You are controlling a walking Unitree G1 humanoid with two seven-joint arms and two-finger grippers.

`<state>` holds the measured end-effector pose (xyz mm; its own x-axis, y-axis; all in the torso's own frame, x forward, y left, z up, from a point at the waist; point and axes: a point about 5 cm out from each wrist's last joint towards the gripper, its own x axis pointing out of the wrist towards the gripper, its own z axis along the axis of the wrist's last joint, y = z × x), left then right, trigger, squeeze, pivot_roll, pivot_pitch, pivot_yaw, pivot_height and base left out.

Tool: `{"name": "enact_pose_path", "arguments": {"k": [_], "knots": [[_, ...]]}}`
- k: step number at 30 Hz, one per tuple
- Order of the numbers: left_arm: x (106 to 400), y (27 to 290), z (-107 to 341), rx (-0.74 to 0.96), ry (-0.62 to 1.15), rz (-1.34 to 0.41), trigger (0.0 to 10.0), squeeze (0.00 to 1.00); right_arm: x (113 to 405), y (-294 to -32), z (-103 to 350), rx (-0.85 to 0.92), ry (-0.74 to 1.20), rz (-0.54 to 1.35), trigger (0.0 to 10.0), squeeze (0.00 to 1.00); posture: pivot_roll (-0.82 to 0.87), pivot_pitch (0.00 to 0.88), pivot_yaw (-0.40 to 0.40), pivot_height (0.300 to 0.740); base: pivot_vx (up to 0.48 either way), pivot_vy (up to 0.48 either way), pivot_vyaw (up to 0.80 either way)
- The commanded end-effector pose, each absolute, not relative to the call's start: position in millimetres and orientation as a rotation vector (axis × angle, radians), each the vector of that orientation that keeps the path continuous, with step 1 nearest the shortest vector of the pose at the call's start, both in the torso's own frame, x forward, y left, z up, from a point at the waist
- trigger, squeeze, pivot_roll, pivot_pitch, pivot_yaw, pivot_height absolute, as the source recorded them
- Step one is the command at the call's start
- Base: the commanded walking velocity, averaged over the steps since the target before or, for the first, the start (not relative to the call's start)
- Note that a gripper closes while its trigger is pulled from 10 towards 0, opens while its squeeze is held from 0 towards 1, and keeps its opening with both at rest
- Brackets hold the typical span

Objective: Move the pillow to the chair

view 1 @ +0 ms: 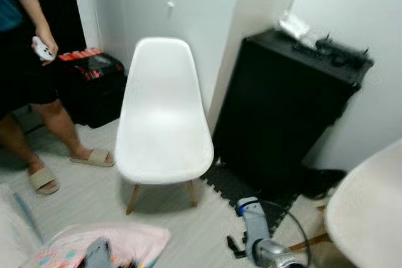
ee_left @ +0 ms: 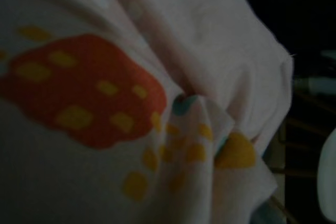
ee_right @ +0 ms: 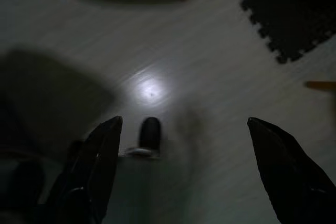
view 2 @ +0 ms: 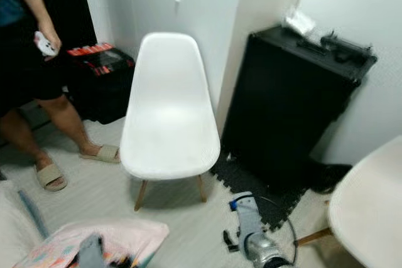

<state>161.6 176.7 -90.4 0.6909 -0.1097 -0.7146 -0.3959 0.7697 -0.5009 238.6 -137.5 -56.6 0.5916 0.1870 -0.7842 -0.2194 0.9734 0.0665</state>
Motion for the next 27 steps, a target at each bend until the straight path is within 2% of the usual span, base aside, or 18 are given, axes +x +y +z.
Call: {"name": "enact_pose_path", "arguments": {"k": [1, 27], "knots": [[170.2, 165.6, -87.4, -0.688, 0.804, 0.108, 10.0, 0.00, 236.4, -145.6, -58.2, -0.055, 0.922, 0.219, 10.0, 0.00, 0.05, 0.018, -0.118, 0.740, 0.000, 0.000, -0.68], [168.3, 166.2, -88.4, -0.672, 0.819, 0.105, 10.0, 0.00, 241.4, -139.4, -54.8, -0.039, 0.901, 0.224, 10.0, 0.00, 0.06, 0.022, -0.107, 0.740, 0.000, 0.000, -0.68]]}}
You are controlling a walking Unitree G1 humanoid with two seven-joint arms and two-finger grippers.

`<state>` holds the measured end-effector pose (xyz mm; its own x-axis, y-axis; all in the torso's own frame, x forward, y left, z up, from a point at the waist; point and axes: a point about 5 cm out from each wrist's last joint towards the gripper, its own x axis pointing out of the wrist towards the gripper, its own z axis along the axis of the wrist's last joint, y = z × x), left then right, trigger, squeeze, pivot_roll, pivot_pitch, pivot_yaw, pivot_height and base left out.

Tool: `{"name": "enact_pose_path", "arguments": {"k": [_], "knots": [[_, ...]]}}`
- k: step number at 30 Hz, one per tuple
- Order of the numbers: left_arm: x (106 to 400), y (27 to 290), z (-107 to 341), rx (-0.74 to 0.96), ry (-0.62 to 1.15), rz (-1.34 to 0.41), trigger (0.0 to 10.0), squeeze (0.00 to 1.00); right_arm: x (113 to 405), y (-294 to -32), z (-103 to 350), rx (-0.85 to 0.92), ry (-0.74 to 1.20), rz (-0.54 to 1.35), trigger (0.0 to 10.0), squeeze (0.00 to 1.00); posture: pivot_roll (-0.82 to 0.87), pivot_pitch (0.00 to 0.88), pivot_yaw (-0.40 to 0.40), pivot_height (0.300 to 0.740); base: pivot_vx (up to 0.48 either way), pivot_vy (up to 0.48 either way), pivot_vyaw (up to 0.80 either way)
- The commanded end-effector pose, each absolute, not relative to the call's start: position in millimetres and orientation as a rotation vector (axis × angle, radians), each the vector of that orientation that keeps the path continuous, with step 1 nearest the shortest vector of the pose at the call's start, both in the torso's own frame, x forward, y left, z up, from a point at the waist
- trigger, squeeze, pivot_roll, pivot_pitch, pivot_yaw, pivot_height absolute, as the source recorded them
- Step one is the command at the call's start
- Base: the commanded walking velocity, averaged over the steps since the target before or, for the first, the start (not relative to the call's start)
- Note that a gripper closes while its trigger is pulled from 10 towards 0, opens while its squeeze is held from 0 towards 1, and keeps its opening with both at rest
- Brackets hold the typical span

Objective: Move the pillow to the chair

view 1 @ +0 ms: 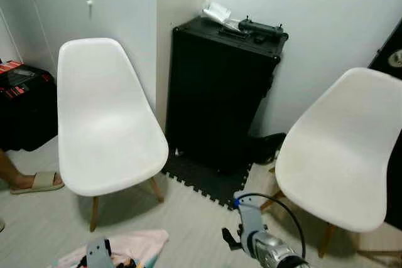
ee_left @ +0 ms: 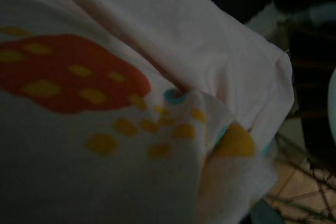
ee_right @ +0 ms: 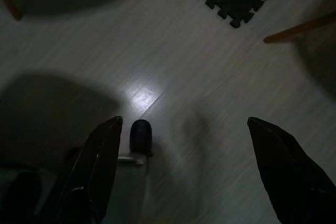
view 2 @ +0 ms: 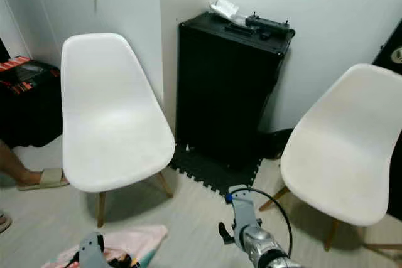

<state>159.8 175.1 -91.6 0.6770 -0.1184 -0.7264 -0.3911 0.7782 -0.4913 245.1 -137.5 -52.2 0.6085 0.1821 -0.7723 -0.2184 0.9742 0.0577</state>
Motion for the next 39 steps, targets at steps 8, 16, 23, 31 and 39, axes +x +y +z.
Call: {"name": "enact_pose_path", "arguments": {"k": [8, 16, 23, 31, 39], "knots": [[167.7, 167.7, -88.5, -0.677, 0.812, 0.121, 10.0, 0.00, 240.9, -138.2, -55.1, -0.033, 0.896, 0.221, 10.0, 0.00, 0.06, 0.027, -0.107, 0.740, 0.000, 0.000, -0.42], [166.9, 168.3, -88.8, -0.670, 0.815, 0.120, 10.0, 0.00, 239.8, -138.7, -55.9, -0.033, 0.899, 0.214, 10.0, 0.00, 0.06, 0.032, -0.105, 0.740, 0.000, 0.000, 0.00], [167.0, 167.6, -88.7, -0.657, 0.817, 0.106, 10.0, 0.00, 239.1, -138.9, -56.3, -0.031, 0.900, 0.212, 10.0, 0.00, 0.06, 0.035, -0.105, 0.740, 0.000, 0.000, 0.00], [165.9, 168.1, -88.9, -0.655, 0.815, 0.100, 10.0, 0.00, 239.6, -138.9, -56.0, -0.034, 0.899, 0.216, 10.0, 0.00, 0.06, 0.032, -0.109, 0.740, 0.030, 0.000, 0.00], [165.6, 167.0, -89.0, -0.649, 0.816, 0.089, 10.0, 0.00, 240.2, -139.5, -55.7, -0.046, 0.904, 0.222, 10.0, 0.00, 0.06, 0.029, -0.111, 0.740, 0.248, 0.000, -0.28]]}}
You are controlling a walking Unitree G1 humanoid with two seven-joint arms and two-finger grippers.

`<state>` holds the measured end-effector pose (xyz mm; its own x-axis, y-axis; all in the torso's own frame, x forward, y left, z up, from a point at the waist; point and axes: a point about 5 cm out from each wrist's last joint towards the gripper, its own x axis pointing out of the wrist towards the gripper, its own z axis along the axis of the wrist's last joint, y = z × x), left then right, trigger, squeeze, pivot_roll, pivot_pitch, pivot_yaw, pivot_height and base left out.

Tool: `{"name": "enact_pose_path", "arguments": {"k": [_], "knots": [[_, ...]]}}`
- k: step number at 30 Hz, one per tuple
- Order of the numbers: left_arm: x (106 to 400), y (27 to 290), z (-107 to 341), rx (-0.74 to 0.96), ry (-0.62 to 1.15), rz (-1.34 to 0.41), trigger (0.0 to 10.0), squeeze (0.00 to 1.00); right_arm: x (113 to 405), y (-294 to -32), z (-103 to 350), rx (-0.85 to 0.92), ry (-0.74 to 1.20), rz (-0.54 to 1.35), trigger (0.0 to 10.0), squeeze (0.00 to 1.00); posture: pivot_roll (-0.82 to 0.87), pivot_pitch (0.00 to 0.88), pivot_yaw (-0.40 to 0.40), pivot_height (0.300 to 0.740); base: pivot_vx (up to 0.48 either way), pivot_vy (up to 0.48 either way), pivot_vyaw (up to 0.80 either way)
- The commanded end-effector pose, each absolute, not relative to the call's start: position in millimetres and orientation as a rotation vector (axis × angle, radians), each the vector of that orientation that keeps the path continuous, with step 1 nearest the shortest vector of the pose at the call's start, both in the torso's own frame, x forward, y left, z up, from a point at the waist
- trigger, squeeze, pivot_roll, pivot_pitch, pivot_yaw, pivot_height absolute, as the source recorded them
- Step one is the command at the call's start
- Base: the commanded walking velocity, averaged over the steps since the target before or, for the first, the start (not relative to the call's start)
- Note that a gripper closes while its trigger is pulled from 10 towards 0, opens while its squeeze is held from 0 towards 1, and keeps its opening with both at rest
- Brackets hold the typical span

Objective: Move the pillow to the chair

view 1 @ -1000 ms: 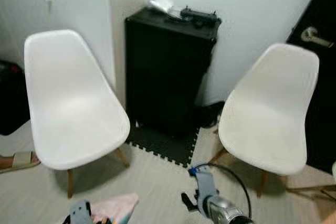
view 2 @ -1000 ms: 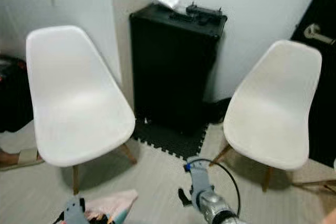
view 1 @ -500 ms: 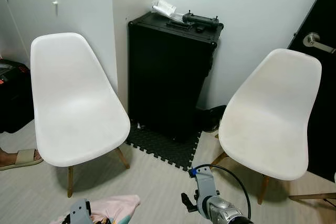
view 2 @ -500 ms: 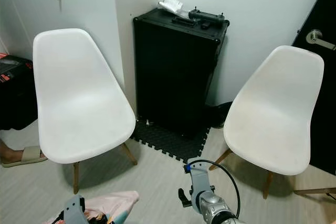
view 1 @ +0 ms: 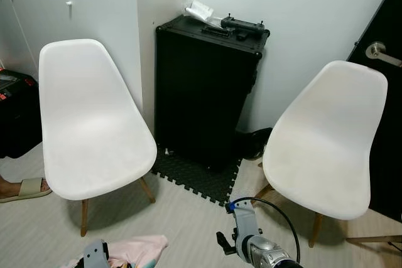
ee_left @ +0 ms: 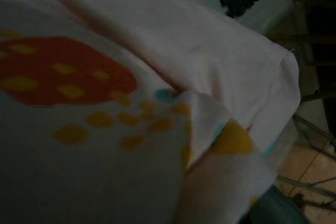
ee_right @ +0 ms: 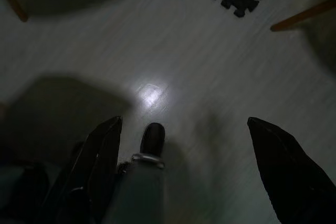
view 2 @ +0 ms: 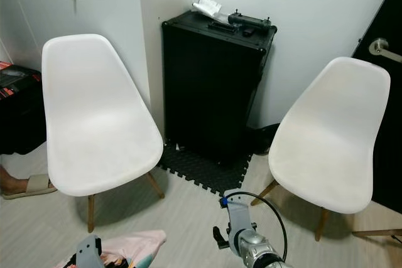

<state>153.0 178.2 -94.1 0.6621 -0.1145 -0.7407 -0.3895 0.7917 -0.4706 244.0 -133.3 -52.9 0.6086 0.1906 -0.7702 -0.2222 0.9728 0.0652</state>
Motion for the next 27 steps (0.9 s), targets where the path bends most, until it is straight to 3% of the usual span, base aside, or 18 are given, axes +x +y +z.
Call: {"name": "enact_pose_path", "arguments": {"k": [1, 6, 13, 27], "knots": [[165.3, 166.9, -89.1, -0.648, 0.817, 0.088, 10.0, 0.00, 239.7, -139.9, -56.0, -0.045, 0.906, 0.220, 10.0, 0.00, 0.06, 0.030, -0.109, 0.740, 0.266, 0.000, -0.74], [164.6, 166.6, -89.4, -0.647, 0.819, 0.085, 10.0, 0.00, 239.4, -140.0, -56.2, -0.043, 0.905, 0.217, 10.0, 0.00, 0.06, 0.032, -0.106, 0.740, 0.271, 0.000, -0.74], [164.4, 166.8, -89.4, -0.642, 0.819, 0.082, 10.0, 0.00, 238.0, -139.0, -57.1, -0.040, 0.907, 0.217, 10.0, 0.00, 0.07, 0.037, -0.109, 0.740, 0.295, 0.000, 0.00], [165.9, 167.0, -88.7, -0.639, 0.814, 0.079, 10.0, 0.00, 242.6, -134.8, -54.2, -0.031, 0.898, 0.219, 10.0, 0.00, 0.07, 0.035, -0.108, 0.740, 0.301, 0.000, -0.72]]}}
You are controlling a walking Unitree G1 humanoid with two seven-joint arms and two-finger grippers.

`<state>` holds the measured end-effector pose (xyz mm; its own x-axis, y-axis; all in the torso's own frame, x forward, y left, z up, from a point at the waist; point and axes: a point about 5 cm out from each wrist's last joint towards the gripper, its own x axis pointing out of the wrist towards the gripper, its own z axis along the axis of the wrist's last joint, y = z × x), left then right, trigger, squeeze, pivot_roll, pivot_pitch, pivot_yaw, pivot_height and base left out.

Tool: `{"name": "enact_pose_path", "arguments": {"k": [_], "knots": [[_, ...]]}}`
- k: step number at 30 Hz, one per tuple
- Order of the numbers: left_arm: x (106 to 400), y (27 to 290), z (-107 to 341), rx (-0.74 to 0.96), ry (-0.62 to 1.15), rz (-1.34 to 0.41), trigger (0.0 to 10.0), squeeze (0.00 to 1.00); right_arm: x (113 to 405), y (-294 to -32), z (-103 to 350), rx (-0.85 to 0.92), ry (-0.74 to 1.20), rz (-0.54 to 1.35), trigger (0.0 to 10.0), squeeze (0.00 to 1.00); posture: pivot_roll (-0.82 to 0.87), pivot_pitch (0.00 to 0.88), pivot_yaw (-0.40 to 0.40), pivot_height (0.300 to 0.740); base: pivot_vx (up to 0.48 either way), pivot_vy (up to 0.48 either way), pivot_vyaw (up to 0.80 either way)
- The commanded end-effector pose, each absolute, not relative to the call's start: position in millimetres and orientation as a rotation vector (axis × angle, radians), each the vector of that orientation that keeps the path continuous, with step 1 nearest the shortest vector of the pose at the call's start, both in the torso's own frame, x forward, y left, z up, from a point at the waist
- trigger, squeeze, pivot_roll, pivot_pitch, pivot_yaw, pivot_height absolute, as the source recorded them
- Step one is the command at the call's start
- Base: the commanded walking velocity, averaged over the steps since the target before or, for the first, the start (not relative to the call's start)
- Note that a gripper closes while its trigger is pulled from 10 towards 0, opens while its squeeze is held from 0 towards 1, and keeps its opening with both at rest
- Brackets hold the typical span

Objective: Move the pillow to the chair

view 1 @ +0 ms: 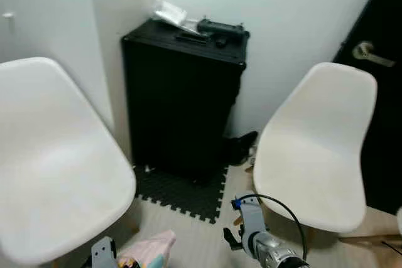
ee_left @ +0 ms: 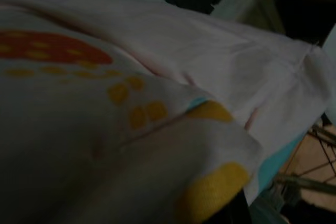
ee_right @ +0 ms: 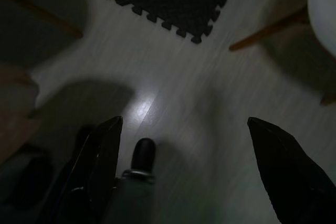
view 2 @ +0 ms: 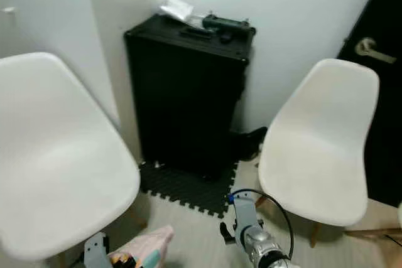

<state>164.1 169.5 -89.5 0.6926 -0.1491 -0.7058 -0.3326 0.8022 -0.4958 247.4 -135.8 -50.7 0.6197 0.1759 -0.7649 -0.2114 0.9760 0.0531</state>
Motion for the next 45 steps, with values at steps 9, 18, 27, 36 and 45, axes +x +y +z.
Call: {"name": "enact_pose_path", "arguments": {"k": [9, 18, 27, 36, 45], "knots": [[167, 167, -88, -0.639, 0.811, 0.076, 10.0, 0.00, 244, -136, -53, -0.029, 0.896, 0.209, 10.0, 0.00, 0.07, 0.031, -0.108, 0.740, 0.300, 0.000, -0.71], [168, 164, -88, -0.635, 0.810, 0.060, 10.0, 0.00, 250, -136, -49, -0.038, 0.875, 0.198, 10.0, 0.00, 0.07, 0.031, -0.114, 0.740, 0.299, 0.000, -0.71], [170, 163, -87, -0.639, 0.800, 0.055, 10.0, 0.00, 255, -135, -45, -0.046, 0.860, 0.199, 10.0, 0.00, 0.07, 0.016, -0.126, 0.740, 0.300, 0.000, -0.71], [213, 180, -59, -0.562, 0.580, 0.044, 10.0, 0.00, 260, -135, -42, -0.048, 0.843, 0.194, 10.0, 0.00, 0.06, 0.015, -0.124, 0.740, 0.301, 0.000, -0.71], [310, 214, 109, -0.518, -0.301, -0.022, 10.0, 0.00, 261, -141, -41, -0.036, 0.829, 0.178, 10.0, 0.00, 0.07, 0.030, -0.136, 0.740, 0.102, 0.000, -0.59]]}}
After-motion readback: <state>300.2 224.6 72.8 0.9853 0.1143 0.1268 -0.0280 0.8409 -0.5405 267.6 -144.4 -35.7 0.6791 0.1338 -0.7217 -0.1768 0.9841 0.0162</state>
